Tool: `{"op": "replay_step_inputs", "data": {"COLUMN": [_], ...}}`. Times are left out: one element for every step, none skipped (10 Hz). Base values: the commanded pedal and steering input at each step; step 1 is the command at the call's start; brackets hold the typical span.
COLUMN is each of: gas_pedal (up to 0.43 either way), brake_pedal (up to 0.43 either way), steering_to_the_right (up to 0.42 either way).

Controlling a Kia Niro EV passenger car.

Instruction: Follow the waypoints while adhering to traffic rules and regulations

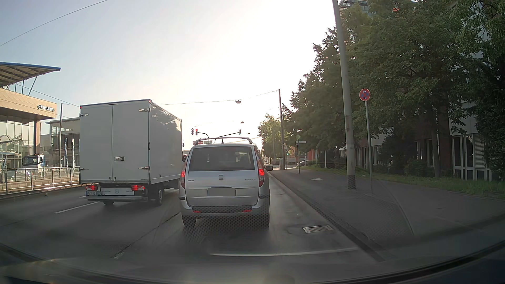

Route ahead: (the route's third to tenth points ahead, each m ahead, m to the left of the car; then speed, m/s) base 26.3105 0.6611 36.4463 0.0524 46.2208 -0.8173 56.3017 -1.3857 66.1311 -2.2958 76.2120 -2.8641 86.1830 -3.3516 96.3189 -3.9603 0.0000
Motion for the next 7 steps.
{"op": "replay_step_inputs", "data": {"gas_pedal": [0.000,0.000,0.000,0.000,0.000,0.000,0.000], "brake_pedal": [0.000,0.000,0.000,0.000,0.000,0.000,0.000], "steering_to_the_right": [-0.001,-0.001,-0.003,-0.003,-0.003,-0.003,-0.003]}}
